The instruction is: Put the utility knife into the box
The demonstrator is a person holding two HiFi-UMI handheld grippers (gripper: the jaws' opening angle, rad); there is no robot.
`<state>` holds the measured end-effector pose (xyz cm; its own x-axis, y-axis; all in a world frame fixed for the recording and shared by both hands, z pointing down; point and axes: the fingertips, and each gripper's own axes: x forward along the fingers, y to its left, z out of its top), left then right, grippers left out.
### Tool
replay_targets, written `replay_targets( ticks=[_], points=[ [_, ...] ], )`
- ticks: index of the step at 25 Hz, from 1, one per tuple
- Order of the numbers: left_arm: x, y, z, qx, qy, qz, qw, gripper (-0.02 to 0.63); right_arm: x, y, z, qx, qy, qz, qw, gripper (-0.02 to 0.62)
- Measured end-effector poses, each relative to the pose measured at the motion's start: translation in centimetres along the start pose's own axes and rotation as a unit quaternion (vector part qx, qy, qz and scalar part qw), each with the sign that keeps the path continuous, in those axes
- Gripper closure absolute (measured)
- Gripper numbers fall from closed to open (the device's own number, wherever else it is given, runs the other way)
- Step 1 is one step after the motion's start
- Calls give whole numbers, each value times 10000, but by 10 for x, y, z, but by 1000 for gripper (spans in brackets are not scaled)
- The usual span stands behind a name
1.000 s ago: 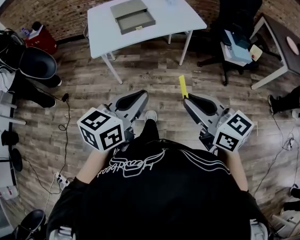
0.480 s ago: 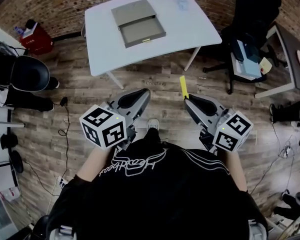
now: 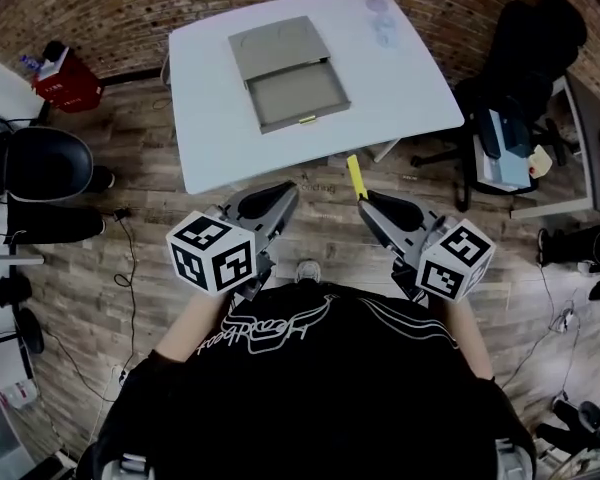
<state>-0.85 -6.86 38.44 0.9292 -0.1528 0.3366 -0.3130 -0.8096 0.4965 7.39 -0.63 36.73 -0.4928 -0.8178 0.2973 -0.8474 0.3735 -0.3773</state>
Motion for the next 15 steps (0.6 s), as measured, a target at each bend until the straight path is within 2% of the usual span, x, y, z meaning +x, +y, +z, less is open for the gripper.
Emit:
replay_targets(
  ticks=[10, 15],
  points=[
    [2, 33, 12, -101, -96, 257, 9996, 571, 33, -19, 5, -182, 280, 3, 9994, 545],
    [5, 46, 16, -216, -149, 461, 9986, 571, 48, -31, 12, -221, 378, 212, 9988, 545]
  ],
)
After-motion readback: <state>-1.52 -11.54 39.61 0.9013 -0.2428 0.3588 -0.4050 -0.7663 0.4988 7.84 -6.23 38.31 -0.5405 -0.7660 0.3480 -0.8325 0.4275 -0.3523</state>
